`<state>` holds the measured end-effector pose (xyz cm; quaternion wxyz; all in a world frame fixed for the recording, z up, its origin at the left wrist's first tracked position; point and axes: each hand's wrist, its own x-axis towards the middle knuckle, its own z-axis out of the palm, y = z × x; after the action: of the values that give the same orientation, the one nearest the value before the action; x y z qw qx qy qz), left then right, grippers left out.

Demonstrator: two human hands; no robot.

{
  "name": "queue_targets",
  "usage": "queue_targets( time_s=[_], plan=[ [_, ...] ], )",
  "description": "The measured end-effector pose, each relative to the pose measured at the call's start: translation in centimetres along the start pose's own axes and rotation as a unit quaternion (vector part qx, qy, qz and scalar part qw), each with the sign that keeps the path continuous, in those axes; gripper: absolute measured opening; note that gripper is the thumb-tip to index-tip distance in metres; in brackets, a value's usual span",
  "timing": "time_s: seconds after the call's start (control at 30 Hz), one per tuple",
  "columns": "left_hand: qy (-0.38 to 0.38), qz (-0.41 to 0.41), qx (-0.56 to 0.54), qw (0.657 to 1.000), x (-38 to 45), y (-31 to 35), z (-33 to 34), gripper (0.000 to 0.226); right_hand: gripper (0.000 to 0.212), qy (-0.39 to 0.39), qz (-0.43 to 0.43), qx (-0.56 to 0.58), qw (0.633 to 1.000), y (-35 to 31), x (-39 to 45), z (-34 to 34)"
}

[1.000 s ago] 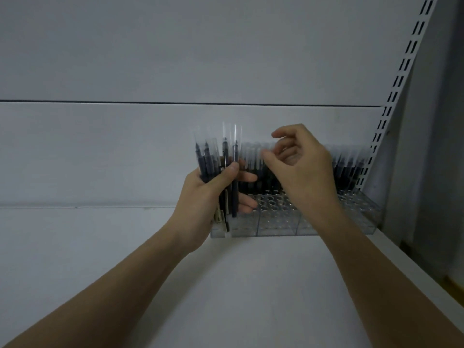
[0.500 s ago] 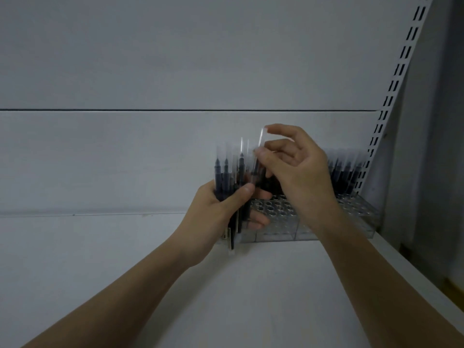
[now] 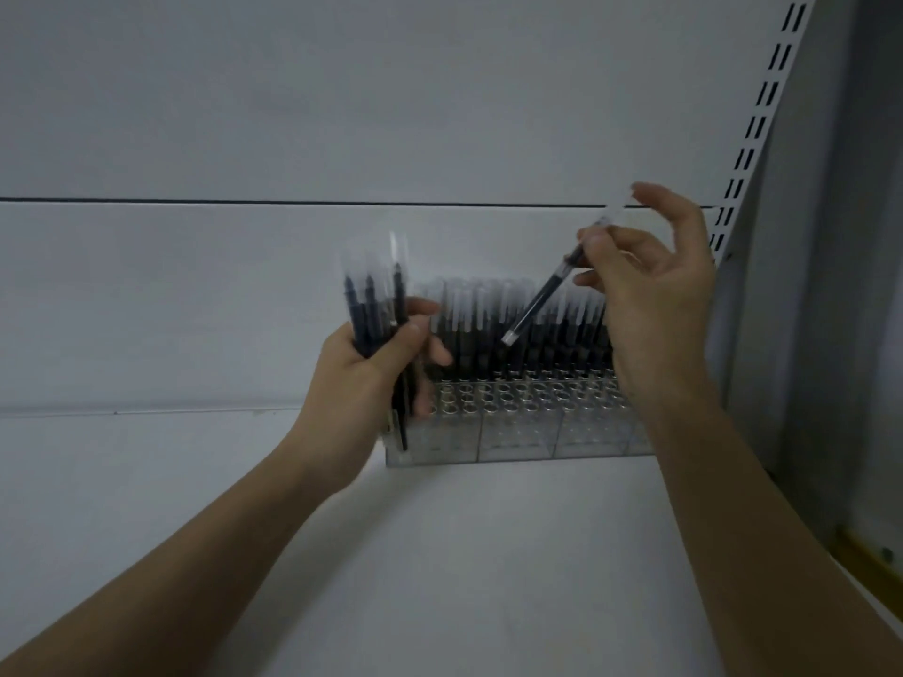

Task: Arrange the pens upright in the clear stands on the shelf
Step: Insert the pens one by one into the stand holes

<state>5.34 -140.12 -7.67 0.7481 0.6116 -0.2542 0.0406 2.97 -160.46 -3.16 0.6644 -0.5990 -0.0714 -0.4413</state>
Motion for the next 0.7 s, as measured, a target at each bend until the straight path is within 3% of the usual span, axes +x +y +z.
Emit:
queue_targets(
  time_s=[0.2,0.4,0.7],
  plan=[
    [0.079,-0.029,-0.044,0.996,1.3,0.7,-1.6,0.007,0.039,-0.031,-0.056,-0.12,0.991,0.8,0.0,-0.4],
    [0.104,-0.03,-0.041,0.993,1.8,0.9,-2.1,0.03,0.039,-0.109,-0.069,-0.174,0.976,1.7,-0.6,0.3],
    [0.139,-0.011,-0.074,0.987,1.9,0.8,-2.0,0.006,0.04,-0.133,-0.068,-0.193,0.97,2.1,-0.7,0.5]
  ],
)
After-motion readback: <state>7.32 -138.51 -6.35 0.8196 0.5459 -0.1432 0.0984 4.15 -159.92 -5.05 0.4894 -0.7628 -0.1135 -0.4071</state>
